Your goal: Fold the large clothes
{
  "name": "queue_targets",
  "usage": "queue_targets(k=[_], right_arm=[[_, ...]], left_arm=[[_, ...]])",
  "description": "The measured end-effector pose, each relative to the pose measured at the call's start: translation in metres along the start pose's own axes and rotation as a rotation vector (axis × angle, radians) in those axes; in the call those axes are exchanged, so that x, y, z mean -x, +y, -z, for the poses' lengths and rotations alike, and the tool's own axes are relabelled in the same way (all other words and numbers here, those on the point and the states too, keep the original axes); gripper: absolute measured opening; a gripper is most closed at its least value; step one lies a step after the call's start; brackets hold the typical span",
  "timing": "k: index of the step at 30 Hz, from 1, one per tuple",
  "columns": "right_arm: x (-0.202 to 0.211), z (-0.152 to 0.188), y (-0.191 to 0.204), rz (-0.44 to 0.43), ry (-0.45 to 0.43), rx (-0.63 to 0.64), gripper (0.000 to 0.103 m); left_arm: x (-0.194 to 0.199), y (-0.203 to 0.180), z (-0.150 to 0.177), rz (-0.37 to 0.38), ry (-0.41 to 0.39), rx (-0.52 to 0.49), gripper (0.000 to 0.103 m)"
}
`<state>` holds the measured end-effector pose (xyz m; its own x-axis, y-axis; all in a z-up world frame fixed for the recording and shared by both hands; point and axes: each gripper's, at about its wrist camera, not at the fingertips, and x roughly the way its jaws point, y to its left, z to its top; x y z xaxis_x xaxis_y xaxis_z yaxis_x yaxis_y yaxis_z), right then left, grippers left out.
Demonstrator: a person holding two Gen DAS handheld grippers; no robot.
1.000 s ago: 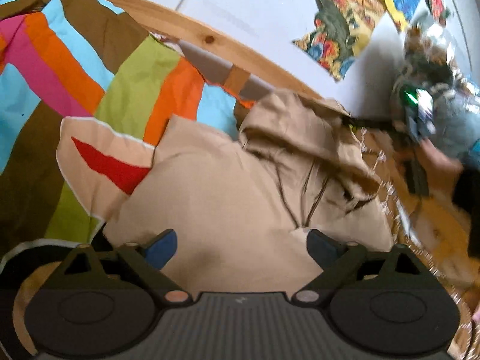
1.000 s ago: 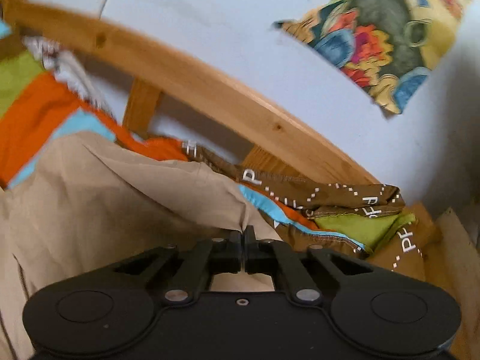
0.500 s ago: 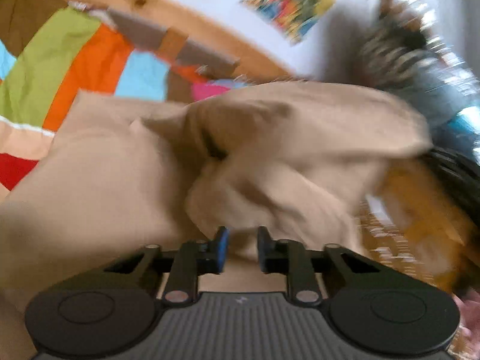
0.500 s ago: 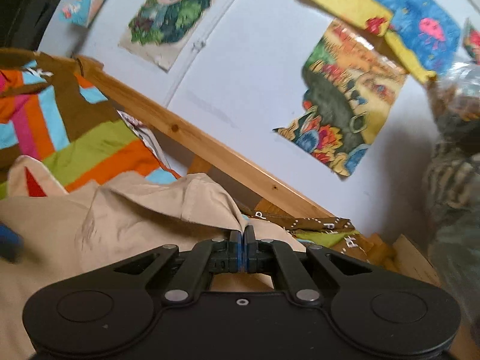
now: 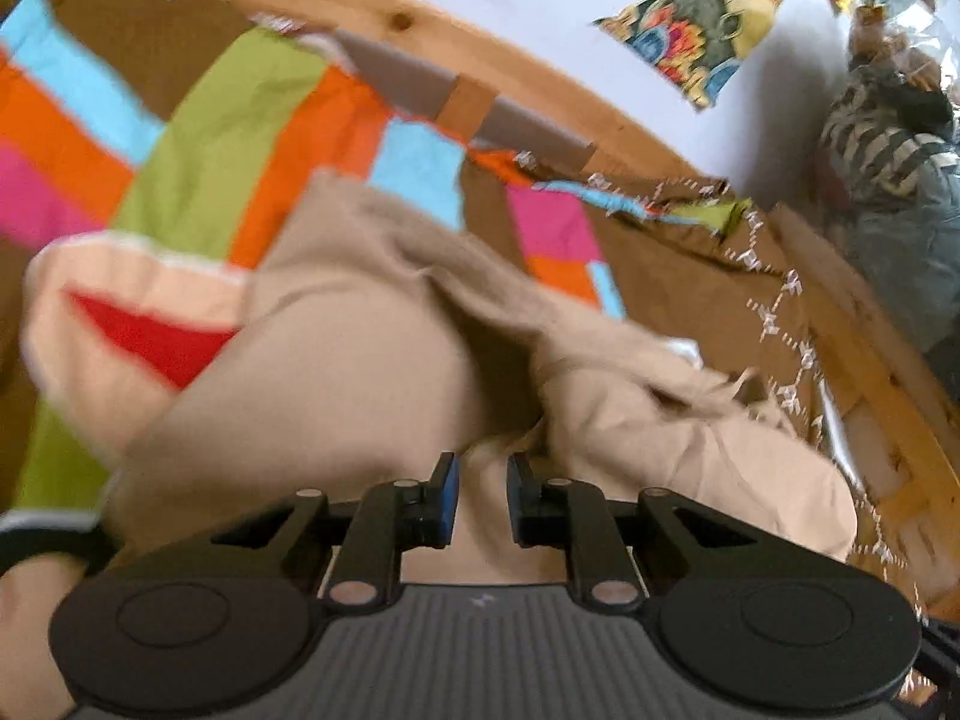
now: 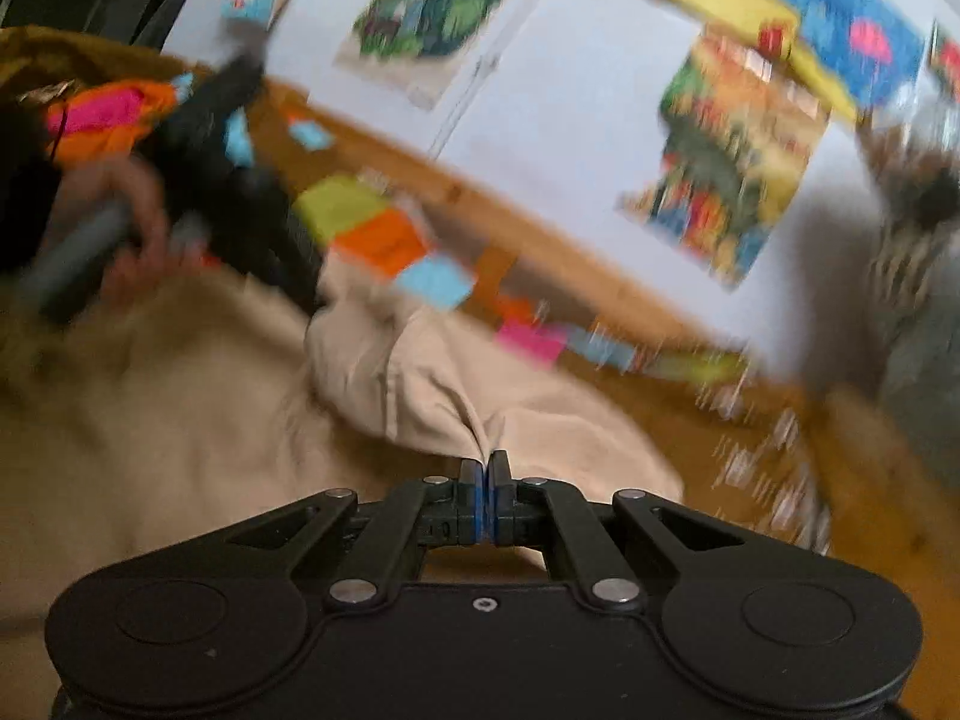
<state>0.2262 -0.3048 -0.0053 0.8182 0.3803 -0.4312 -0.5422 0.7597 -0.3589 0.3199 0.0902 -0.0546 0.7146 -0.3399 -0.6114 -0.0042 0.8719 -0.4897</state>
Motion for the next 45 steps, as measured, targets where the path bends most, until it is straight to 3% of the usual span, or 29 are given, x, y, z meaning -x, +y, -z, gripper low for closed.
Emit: queue_targets(k=[3,7,12,15,17,18,21,23,24,26,29,32,37,39,40,42,45], right_arm=[[0.011,0.023,-0.011,-0.076,0.049,-0.111,0.019],[0.020,0.041,-0.047,-0.091,0.100,-0.318,0.032],[0.007,0.059,-0.112,-0.134,0.137,-0.728,0.044],[-0.011,0.059,-0.141,-0.139,0.123,-0.875,0.056],[-0.026,0.056,-0.159,-0.130,0.112,-0.926,0.057],[-0.035,0.054,-0.167,-0.126,0.109,-0.940,0.057],[-0.067,0.047,-0.185,-0.109,0.134,-0.943,0.057],[-0.093,0.045,-0.190,-0.089,0.175,-0.933,0.050],[-0.102,0.046,-0.191,-0.102,0.180,-0.935,0.029],[-0.116,0.042,-0.185,-0.101,0.185,-0.917,0.003],[-0.124,0.027,-0.165,-0.099,0.135,-0.814,0.002],[-0.132,0.014,-0.146,-0.096,0.130,-0.719,0.002],[-0.147,0.017,-0.139,-0.026,0.208,-0.636,0.002],[-0.139,0.022,-0.141,0.001,0.224,-0.611,0.010],[-0.133,0.023,-0.142,0.007,0.219,-0.613,0.015],[-0.113,0.022,-0.143,0.028,0.160,-0.615,0.027],[-0.086,0.015,-0.131,-0.002,0.050,-0.561,0.039]], left_arm=[[0.010,0.019,0.002,0.003,0.027,0.048,0.031],[0.013,0.033,-0.005,0.120,0.058,0.159,0.045],[-0.017,0.019,-0.023,0.229,0.144,0.266,0.067],[-0.041,0.002,-0.033,0.243,0.188,0.266,0.069],[-0.055,-0.011,-0.039,0.210,0.190,0.224,0.069],[-0.061,-0.019,-0.044,0.169,0.181,0.191,0.053],[-0.071,-0.041,-0.055,0.023,0.148,0.064,0.024],[-0.067,-0.056,-0.067,-0.040,0.086,-0.049,0.018],[-0.062,-0.063,-0.073,-0.056,0.053,-0.104,0.017],[-0.053,-0.073,-0.082,-0.077,-0.012,-0.194,0.016],[-0.052,-0.077,-0.077,-0.106,-0.083,-0.343,0.017],[-0.071,-0.069,-0.051,-0.165,-0.056,-0.437,0.019],[-0.056,-0.052,-0.032,-0.141,-0.010,-0.330,0.030],[-0.038,-0.050,-0.031,-0.123,-0.026,-0.289,0.045],[-0.029,-0.049,-0.031,-0.106,-0.033,-0.276,0.046],[-0.013,-0.051,-0.027,-0.059,-0.041,-0.253,0.047],[-0.010,-0.063,-0.009,-0.018,0.027,-0.289,0.047]])
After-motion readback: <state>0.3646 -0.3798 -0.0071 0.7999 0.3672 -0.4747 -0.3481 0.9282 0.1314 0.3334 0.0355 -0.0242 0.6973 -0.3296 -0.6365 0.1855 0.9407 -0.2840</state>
